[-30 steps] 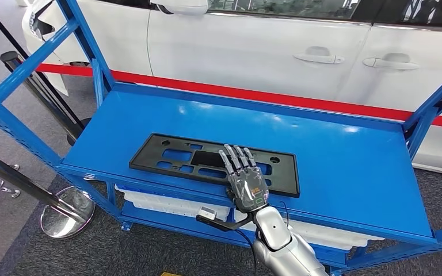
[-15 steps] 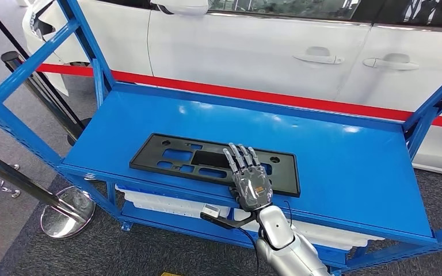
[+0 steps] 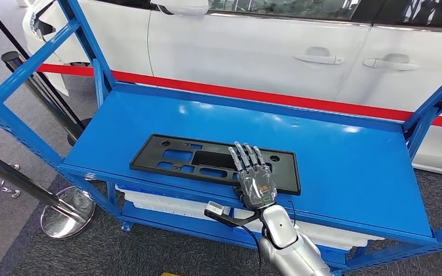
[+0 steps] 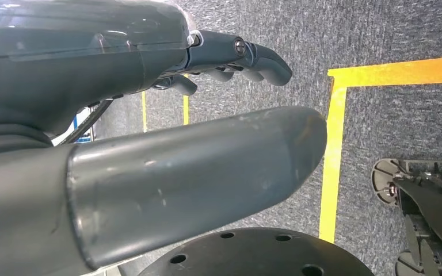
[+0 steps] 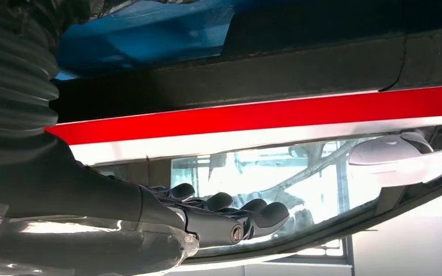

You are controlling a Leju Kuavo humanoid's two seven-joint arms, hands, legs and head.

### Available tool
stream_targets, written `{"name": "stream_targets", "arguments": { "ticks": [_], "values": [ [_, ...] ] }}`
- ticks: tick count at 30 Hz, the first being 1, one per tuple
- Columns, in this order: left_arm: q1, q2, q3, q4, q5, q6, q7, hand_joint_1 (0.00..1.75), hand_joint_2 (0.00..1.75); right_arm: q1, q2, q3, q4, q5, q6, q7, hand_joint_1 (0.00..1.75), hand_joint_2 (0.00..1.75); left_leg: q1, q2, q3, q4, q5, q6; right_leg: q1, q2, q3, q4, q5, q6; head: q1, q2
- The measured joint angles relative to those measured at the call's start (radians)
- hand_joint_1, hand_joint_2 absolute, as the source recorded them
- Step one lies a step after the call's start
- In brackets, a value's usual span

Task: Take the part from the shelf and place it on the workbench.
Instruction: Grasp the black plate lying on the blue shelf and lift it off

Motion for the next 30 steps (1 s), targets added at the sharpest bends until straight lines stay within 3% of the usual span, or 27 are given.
{"name": "stream_targets", "arguments": {
  "ticks": [11, 25, 29, 30],
  "values": [
    [0.000, 0.000, 0.000, 0.000, 0.000, 0.000, 0.000, 0.00, 0.00, 0.002, -0.001, -0.005, 0.000, 0.002, 0.000, 0.001, 0.00, 1.75, 0.000, 0.000, 0.001, 0.000, 0.000, 0.000, 0.000, 0.000, 0.001, 0.000, 0.000, 0.000, 0.000, 0.000],
    [0.000, 0.000, 0.000, 0.000, 0.001, 0.000, -0.015, 0.00, 0.00, 0.023, -0.017, -0.103, -0.010, 0.003, -0.003, -0.002, 0.00, 1.75, 0.000, 0.000, 0.004, 0.000, -0.001, 0.001, 0.000, 0.000, 0.004, 0.000, 0.000, 0.000, 0.000, 0.000],
    [0.000, 0.000, 0.000, 0.000, 0.001, 0.000, -0.015, 0.00, 0.00, 0.028, -0.019, -0.116, -0.011, 0.003, -0.003, -0.005, 1.75, 1.75, 0.000, 0.000, 0.004, 0.000, -0.001, 0.001, 0.000, 0.000, 0.005, 0.000, 0.000, 0.000, 0.000, 0.000],
    [0.001, 0.000, 0.000, 0.000, 0.001, 0.000, -0.015, 0.00, 0.00, 0.031, -0.020, -0.118, -0.011, 0.004, -0.003, -0.007, 1.75, 1.75, 0.000, 0.000, 0.004, 0.000, -0.001, 0.001, 0.000, 0.000, 0.005, 0.000, 0.000, 0.000, 0.000, 0.000]
  ]
}}
